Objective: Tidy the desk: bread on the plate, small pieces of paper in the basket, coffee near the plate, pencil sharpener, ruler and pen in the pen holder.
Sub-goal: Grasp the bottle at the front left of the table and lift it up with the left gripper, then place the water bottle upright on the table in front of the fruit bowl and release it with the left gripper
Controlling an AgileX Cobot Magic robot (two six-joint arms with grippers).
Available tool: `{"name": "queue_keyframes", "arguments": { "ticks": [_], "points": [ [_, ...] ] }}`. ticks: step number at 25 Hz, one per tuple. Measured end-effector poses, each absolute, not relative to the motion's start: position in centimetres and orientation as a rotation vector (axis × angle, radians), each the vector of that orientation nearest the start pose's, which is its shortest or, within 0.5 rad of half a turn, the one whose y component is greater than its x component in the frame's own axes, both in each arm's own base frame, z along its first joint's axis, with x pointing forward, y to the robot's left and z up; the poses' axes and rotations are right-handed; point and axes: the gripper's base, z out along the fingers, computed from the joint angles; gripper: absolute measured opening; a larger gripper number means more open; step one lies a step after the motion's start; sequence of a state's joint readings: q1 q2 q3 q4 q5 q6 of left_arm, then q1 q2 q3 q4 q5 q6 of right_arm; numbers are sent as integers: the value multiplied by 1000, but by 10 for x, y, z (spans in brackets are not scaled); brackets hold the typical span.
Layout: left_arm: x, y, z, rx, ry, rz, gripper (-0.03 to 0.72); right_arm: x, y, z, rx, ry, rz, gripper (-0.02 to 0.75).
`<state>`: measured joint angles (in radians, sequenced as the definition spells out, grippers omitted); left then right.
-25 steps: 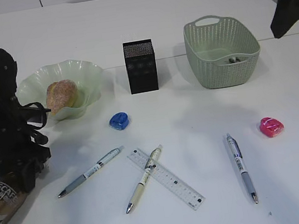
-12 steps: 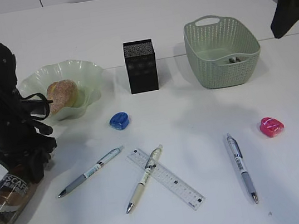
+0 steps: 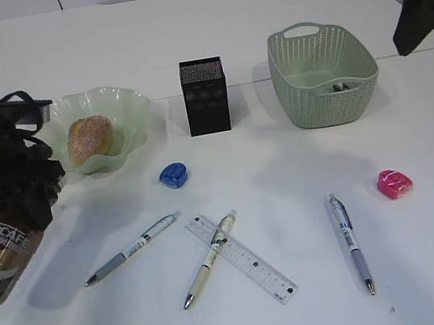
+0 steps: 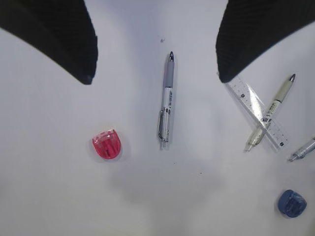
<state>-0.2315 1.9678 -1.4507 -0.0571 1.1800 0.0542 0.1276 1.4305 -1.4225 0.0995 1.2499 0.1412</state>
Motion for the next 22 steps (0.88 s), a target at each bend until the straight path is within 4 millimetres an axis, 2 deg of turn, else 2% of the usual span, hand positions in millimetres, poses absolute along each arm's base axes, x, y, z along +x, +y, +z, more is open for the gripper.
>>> {"name": "queue_keyframes", "arguments": {
  "ticks": [7, 11, 15, 22],
  "points": [
    [333, -83, 243, 370, 2853, -105, 269, 279, 43, 366, 33, 2750, 191, 583],
    [313, -76, 259, 349, 2658, -103, 269, 279, 42, 366, 31, 2751, 173, 583],
    [300, -72, 256, 341, 2508, -90, 269, 279, 41, 366, 30, 2751, 164, 583],
    [285, -67, 222, 299, 2211, -107, 269, 279, 41, 366, 29, 2751, 161, 583]
  ]
}}
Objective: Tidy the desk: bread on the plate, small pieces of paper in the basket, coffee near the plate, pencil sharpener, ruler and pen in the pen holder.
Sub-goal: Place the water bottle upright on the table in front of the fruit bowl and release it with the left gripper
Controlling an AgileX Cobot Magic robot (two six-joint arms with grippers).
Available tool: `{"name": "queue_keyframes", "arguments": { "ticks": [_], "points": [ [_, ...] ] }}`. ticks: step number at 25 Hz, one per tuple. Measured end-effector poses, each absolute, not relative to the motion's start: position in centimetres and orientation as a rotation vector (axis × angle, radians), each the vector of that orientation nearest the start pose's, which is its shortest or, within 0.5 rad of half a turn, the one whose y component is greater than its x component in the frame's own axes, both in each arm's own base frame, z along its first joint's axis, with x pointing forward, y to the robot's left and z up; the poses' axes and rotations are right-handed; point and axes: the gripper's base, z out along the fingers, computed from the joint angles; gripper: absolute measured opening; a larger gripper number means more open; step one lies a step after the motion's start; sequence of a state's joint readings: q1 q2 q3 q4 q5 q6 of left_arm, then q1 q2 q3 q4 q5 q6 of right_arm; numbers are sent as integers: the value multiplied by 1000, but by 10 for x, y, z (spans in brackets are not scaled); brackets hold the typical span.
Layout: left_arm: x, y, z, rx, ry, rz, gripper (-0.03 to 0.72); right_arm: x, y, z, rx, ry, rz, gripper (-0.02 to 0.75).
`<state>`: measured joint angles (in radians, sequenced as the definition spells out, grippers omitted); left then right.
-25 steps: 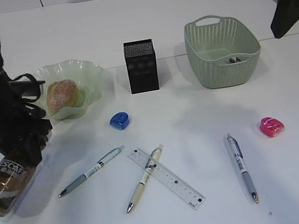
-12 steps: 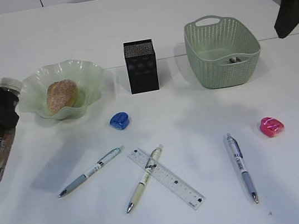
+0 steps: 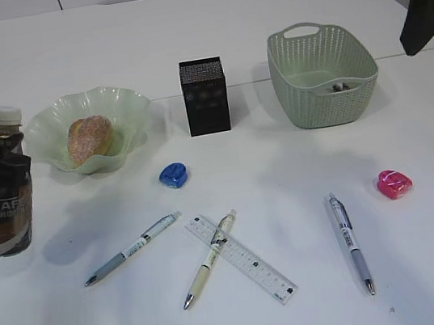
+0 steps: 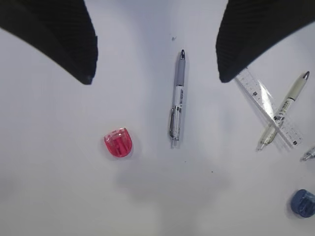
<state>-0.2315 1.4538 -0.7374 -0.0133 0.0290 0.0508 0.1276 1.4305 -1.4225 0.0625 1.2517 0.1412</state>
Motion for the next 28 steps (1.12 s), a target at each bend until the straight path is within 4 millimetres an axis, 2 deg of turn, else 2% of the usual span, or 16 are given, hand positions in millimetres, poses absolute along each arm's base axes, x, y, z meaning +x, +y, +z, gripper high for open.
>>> {"name": "queue_keyframes", "arguments": {
  "ticks": [5, 13, 24, 28],
  "points": [
    [276, -64, 211, 256, 1984, -122, 269, 279, 41, 366, 29, 2750, 154, 583],
    [281, -65, 228, 212, 1721, -135, 269, 279, 41, 366, 28, 2750, 151, 583],
    [288, -66, 216, 210, 1708, -134, 269, 279, 40, 366, 26, 2750, 134, 583],
    [292, -66, 206, 194, 1737, -130, 269, 280, 38, 366, 24, 2749, 116, 583]
  ]
}}
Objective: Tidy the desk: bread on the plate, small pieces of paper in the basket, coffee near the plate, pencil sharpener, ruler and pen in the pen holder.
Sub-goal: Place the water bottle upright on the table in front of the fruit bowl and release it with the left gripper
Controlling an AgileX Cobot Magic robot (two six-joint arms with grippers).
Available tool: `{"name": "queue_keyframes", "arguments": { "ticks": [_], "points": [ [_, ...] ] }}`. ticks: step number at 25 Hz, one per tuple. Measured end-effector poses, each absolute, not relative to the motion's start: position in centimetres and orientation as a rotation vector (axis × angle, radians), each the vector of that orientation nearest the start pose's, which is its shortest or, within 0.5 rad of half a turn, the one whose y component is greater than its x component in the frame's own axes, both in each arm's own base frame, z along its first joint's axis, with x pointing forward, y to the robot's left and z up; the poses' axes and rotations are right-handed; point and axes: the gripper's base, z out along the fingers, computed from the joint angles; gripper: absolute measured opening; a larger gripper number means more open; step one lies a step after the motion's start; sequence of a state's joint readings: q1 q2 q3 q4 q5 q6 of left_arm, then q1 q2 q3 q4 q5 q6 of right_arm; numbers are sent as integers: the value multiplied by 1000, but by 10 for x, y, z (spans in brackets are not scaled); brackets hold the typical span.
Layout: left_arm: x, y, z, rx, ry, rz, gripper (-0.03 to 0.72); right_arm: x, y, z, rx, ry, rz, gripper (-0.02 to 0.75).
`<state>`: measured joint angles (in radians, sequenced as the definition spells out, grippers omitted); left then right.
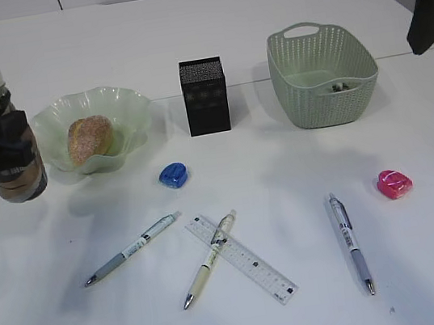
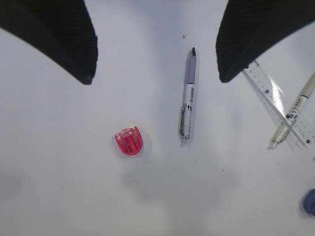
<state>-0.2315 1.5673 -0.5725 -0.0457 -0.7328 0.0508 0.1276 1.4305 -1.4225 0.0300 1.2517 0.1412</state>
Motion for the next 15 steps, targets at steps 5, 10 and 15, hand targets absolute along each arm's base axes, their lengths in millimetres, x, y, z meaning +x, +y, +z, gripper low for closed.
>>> {"name": "queue_keyframes", "arguments": {
  "ticks": [5, 10, 15],
  "points": [
    [299, -67, 188, 183, 1730, -125, 269, 280, 38, 366, 22, 2748, 104, 583],
    [306, -68, 166, 179, 1722, -121, 269, 280, 37, 366, 21, 2747, 90, 583],
    [311, -69, 154, 175, 1682, -118, 269, 280, 37, 366, 18, 2747, 88, 583]
  ]
}}
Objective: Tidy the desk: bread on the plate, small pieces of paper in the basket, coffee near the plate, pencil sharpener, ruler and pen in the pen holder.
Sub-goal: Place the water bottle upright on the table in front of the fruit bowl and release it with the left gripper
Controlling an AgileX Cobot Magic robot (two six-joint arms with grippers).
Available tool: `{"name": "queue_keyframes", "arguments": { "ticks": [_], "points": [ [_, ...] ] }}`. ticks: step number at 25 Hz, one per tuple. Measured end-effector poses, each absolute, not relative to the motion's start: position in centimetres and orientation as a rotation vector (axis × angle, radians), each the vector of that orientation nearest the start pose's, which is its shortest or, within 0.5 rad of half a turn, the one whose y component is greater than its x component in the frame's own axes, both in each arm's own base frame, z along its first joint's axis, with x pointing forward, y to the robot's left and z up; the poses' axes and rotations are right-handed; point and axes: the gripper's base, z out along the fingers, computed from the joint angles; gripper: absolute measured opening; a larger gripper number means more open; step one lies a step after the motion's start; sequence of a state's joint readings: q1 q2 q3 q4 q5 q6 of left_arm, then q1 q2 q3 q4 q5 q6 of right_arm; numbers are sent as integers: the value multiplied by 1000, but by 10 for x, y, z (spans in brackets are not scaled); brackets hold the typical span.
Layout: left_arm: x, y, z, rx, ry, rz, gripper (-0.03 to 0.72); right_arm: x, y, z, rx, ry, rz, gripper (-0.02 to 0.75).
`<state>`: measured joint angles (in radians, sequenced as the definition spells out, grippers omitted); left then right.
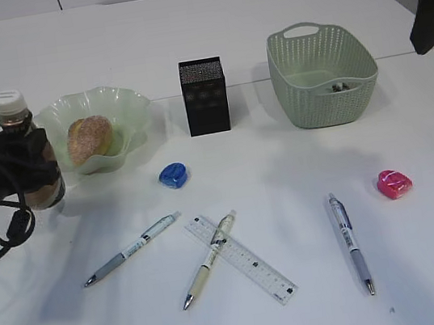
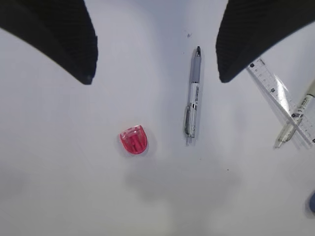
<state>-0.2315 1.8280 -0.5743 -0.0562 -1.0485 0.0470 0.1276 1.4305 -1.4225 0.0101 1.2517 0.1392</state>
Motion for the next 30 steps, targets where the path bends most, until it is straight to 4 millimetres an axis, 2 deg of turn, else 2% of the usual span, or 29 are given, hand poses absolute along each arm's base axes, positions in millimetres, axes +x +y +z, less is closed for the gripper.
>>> {"name": "queue_keyframes", "arguments": {
  "ticks": [8, 21, 25, 30],
  "points": [
    [313, -69, 124, 169, 1745, -120, 269, 280, 36, 366, 16, 2746, 74, 583],
    [315, -69, 115, 163, 1747, -124, 273, 280, 36, 366, 16, 2746, 74, 583],
    [315, -69, 115, 163, 1748, -124, 319, 280, 36, 366, 16, 2746, 74, 583],
    [315, -69, 115, 163, 1744, -124, 434, 280, 36, 366, 16, 2746, 74, 583]
  ]
}}
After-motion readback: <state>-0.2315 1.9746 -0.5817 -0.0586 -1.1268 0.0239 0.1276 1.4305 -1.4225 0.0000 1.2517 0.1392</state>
